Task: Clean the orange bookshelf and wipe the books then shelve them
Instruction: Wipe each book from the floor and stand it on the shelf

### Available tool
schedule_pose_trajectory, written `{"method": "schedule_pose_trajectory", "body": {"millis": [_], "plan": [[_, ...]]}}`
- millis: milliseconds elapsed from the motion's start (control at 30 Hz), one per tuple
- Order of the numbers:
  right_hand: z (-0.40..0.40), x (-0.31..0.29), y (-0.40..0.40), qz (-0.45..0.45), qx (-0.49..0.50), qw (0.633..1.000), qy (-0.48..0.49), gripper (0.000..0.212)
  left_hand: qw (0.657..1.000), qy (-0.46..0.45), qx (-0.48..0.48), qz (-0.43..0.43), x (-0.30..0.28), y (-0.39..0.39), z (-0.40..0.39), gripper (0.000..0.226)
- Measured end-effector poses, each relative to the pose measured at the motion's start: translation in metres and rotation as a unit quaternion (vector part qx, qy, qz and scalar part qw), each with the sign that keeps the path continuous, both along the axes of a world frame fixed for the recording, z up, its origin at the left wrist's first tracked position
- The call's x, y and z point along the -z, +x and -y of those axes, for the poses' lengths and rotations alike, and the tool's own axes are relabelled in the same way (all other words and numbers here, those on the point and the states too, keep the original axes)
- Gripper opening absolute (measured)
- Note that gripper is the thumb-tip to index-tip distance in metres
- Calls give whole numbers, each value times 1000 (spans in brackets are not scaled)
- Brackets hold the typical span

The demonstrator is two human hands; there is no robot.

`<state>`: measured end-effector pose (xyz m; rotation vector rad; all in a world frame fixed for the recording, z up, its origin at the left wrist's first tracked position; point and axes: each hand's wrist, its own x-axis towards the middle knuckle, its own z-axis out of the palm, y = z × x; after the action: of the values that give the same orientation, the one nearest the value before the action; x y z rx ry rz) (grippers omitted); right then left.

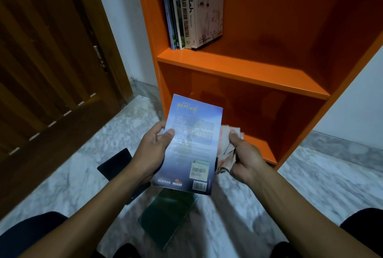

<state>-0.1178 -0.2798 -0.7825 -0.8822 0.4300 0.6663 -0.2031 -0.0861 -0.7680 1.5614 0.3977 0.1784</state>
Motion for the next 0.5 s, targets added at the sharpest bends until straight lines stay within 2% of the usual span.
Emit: {"method": "schedule_pose_trajectory", "body": {"millis": [167, 267, 367, 433, 500], "plan": [[15, -16, 28, 42, 79, 996, 18, 40, 999, 34, 8, 0, 0, -4, 3, 18], [19, -25, 30, 170, 117, 975, -78, 23, 999, 49, 18, 9, 3, -3, 9, 19], [6, -31, 17, 395, 118, 889, -198, 7, 1000, 7, 27, 10, 4, -1, 19, 21], [-3, -20, 8, 517, 59, 807, -281, 25, 999, -44, 23, 14, 5, 1, 26, 23], [-3, -6, 5, 599, 13, 690, -405, 50, 997, -76, 6, 28, 7, 3, 30, 23]]}}
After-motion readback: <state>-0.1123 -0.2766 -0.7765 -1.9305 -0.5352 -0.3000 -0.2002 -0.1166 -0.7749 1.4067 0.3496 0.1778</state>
